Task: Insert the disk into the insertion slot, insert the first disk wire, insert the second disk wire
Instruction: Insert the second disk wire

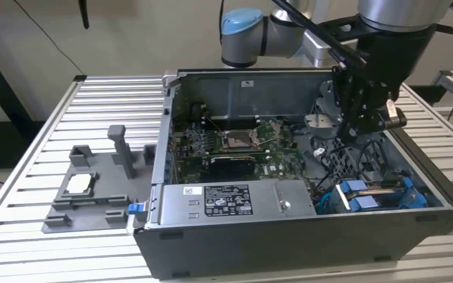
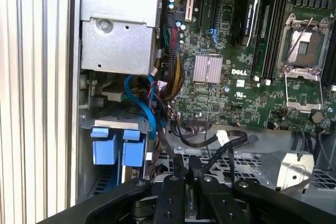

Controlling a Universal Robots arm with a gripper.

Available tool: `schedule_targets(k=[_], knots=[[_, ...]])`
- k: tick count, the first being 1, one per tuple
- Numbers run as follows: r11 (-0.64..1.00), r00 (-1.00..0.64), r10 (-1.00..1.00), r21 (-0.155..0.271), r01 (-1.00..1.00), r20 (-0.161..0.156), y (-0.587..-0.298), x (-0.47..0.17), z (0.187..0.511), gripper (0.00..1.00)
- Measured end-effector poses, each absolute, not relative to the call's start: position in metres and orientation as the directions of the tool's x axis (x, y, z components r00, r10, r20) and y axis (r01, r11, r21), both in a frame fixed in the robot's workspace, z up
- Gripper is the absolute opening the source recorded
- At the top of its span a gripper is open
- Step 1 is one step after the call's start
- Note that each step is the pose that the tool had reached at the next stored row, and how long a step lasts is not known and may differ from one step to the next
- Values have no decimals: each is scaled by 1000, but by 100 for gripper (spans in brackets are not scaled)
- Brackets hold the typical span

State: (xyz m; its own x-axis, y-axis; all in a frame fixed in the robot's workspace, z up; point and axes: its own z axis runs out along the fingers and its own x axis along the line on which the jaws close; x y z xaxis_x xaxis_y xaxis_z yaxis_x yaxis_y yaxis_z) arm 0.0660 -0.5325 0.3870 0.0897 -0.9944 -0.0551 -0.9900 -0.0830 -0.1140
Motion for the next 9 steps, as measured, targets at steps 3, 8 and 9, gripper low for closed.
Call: schedule_targets(k=[3, 8, 9], knots=[[-83, 90, -994, -114, -990, -55, -535, 68, 387, 16], [-83, 90, -994, -112, -990, -56, -542, 75, 386, 16], [-83, 89, -994, -111, -990, -56, -543, 77, 386, 16]])
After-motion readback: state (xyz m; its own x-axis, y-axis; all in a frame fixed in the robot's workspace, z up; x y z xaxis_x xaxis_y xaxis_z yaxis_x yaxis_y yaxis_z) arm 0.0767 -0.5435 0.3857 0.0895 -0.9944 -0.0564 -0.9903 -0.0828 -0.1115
